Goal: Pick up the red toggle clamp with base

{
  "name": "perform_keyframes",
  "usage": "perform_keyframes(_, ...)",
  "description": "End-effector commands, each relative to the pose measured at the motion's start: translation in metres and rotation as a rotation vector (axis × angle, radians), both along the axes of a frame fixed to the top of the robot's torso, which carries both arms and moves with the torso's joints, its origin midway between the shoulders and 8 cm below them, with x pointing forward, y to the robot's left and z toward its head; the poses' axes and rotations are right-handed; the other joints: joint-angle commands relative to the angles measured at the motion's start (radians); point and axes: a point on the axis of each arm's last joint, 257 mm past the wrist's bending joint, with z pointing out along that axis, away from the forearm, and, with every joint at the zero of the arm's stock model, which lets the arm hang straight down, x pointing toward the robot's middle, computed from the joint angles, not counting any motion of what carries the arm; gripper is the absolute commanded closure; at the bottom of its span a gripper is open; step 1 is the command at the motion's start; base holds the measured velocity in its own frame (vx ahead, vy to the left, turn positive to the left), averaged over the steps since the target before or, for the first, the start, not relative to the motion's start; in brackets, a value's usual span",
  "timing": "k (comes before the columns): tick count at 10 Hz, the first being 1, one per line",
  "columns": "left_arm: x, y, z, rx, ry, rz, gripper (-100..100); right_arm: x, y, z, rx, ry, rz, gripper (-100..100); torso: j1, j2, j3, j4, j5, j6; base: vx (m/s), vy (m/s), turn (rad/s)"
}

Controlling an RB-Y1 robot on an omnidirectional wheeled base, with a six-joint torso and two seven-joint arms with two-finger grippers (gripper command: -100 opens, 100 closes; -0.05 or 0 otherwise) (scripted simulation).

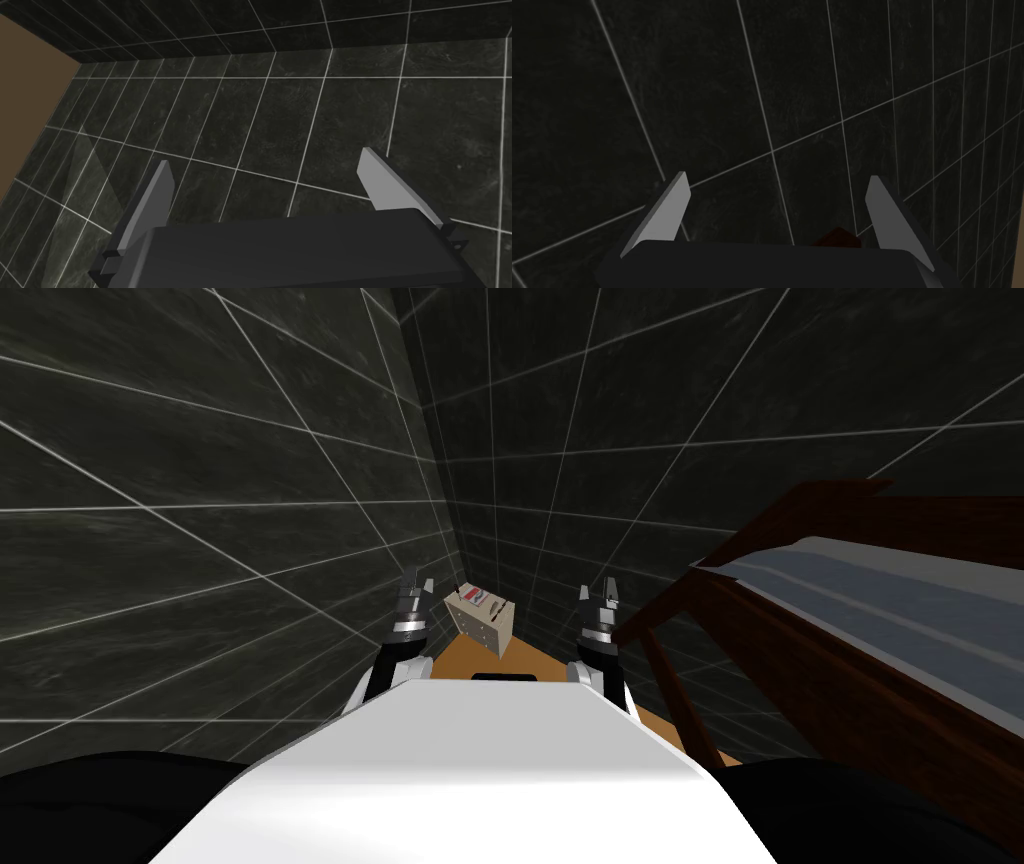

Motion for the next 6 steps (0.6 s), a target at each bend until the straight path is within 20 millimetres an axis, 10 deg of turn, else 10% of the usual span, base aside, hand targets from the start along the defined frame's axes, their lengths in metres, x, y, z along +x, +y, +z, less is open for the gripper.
perform_keyframes(1, 0.011, 0.004, -0.017, 0.013, 0.055, -0.006, -100, 0.0, 0.0, 0.0, 0.0, 0.0, 0.0, 0, 0.0, 0.0, 0.0, 0.0, 0.0, 0.0, -0.026, -0.007, -0.003)
perform_keyframes(6, 0.041, 0.03, -0.075, 0.009, 0.227, 0.012, -100, 0.0, 0.0, 0.0, 0.0, 0.0, 0.0, 0, -0.002, 0.005, 0.003, 0.001, 0.0, 0.0, -0.071, -0.025, -0.007)
